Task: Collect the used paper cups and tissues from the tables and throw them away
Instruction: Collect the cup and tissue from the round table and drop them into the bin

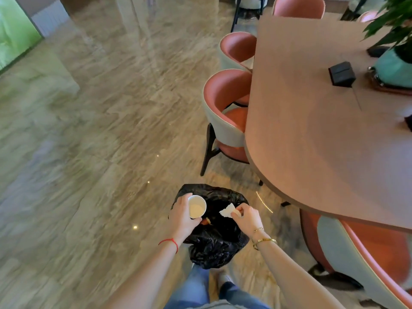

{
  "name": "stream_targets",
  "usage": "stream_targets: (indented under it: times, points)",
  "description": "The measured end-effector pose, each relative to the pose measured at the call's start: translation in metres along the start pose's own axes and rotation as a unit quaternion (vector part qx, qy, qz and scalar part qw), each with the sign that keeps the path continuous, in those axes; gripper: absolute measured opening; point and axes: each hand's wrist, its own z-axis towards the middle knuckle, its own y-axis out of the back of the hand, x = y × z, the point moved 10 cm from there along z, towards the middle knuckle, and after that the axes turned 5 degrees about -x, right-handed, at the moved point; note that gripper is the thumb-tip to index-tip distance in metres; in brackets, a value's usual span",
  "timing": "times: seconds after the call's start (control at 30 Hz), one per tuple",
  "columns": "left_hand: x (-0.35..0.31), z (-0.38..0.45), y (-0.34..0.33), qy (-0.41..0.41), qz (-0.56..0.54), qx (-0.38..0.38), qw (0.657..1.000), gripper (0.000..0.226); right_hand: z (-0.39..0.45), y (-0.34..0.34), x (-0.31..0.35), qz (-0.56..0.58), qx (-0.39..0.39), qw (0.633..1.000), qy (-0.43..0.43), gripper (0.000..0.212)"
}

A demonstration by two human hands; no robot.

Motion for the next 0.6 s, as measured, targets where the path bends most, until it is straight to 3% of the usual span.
stream_targets:
  times: [0.13,0.27,0.4,0.6]
  points:
    - [0.014,0.036,-0.004,0.002,0.009,0.026,1.000,0.087,0.024,-0.018,-0.001,-0.015,0.018,0.999,-0.045,0.016]
    - [0.023,0.059,-0.010,0.003,0.000,0.073,0.997,0.091,0.033,-0.032,0.001,-0.029,0.039,0.997,-0.062,0.039]
    - [0.026,0.069,-0.001,-0.015,-0.012,0.081,0.997,0.081,0.027,-0.021,0.010,-0.020,-0.005,0.999,-0.051,0.043]
    - [-0.001,0.065,0.052,-0.101,0.014,0.061,0.993,0.053,-0.004,0.024,0.044,-0.022,-0.091,0.995,0.033,0.040]
